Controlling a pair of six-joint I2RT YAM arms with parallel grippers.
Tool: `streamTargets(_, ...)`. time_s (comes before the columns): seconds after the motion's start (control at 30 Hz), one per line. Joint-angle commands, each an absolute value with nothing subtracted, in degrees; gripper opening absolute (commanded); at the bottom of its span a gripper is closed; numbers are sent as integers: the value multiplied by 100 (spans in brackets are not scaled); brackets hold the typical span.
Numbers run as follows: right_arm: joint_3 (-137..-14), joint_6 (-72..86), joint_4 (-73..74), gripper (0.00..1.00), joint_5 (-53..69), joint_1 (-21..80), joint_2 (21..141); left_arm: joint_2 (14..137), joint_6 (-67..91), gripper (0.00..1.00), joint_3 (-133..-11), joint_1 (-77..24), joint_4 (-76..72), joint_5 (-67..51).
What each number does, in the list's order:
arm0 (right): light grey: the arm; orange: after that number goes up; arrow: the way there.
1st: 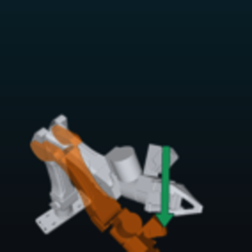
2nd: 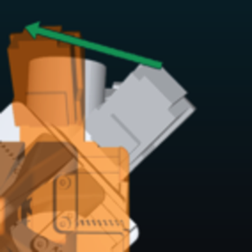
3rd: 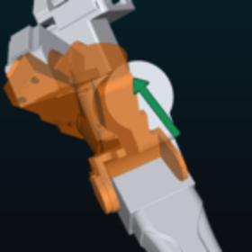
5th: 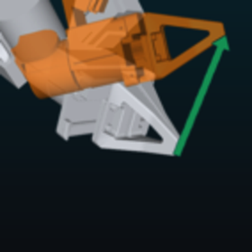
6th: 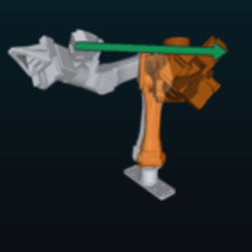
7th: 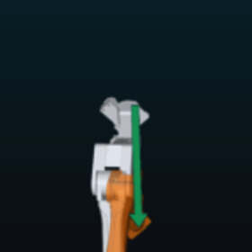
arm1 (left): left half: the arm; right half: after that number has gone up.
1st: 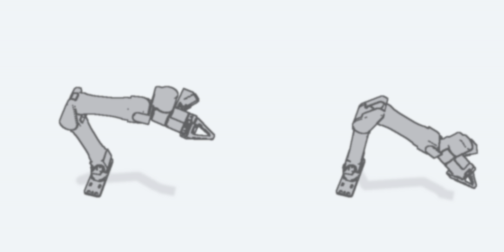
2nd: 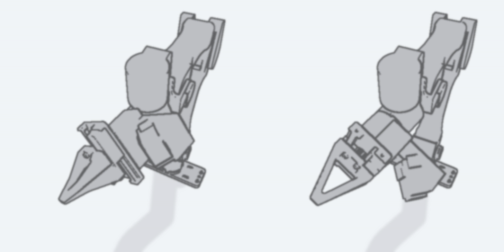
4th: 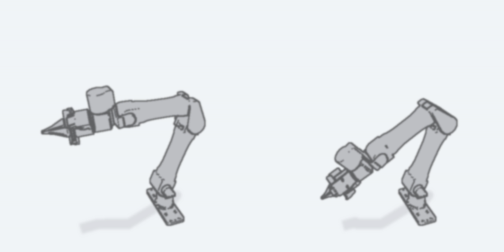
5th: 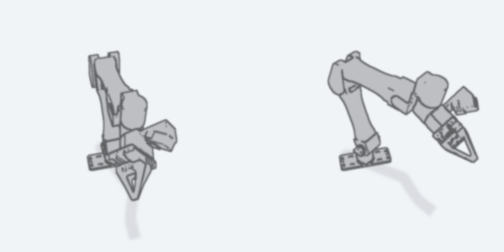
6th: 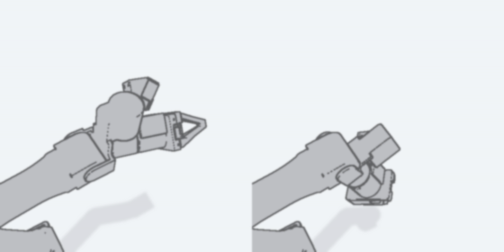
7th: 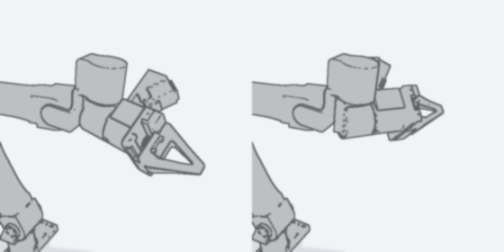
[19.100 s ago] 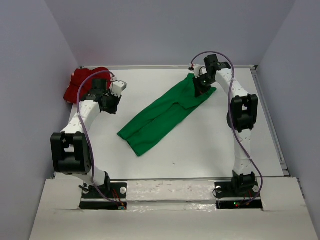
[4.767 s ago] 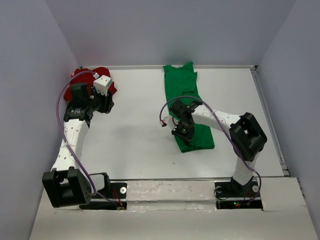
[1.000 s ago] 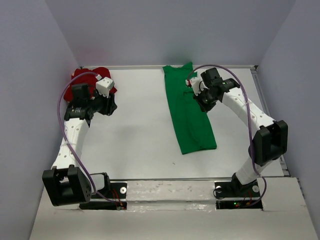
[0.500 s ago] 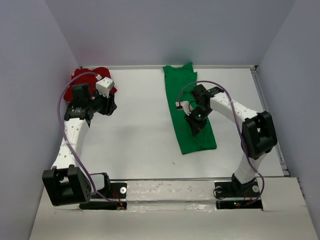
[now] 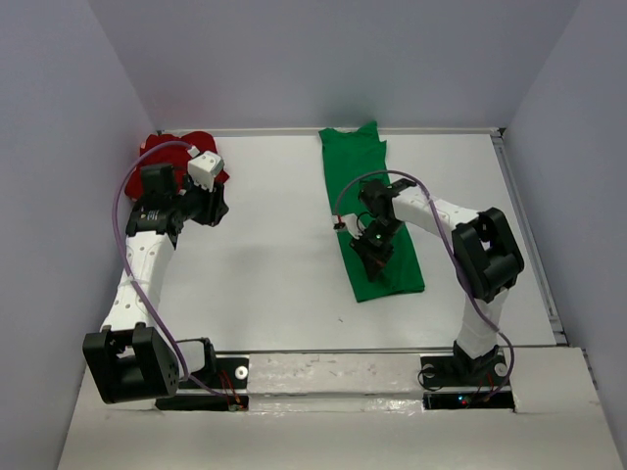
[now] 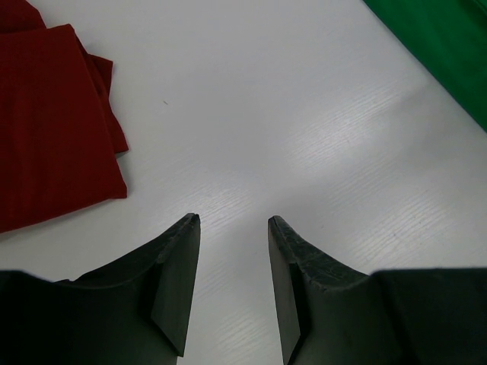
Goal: Fold and stack the t-shirts
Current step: Rotate the tshirt 90 degrees
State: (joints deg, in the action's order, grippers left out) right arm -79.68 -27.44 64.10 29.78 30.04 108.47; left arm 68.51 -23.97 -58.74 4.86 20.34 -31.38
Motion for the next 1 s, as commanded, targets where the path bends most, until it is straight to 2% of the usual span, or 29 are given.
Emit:
streamTargets(0.0, -7963, -2777, 6407, 0, 2989, 3128, 10898, 6697, -2443, 51, -5889, 466, 1907, -3190)
streamTargets(0.33, -8051, -2602, 6267, 0, 2523, 3129, 10881, 6680, -2443, 51, -5871, 466, 1898, -3190)
streamTargets(0.6, -8059, -2382, 5951, 0, 1698, 3129, 10679, 6645, -2443, 51, -5854, 466, 1881, -3199)
streamTargets(0.83, -7893, -1759, 5117, 0, -945, 3129, 10127, 6627, -2452, 51, -5845, 466, 1881, -3208)
streamTargets(0.97, -7787, -1679, 5062, 0, -1598, 3129, 9836, 6636, -2443, 51, -5853, 466, 1881, -3234)
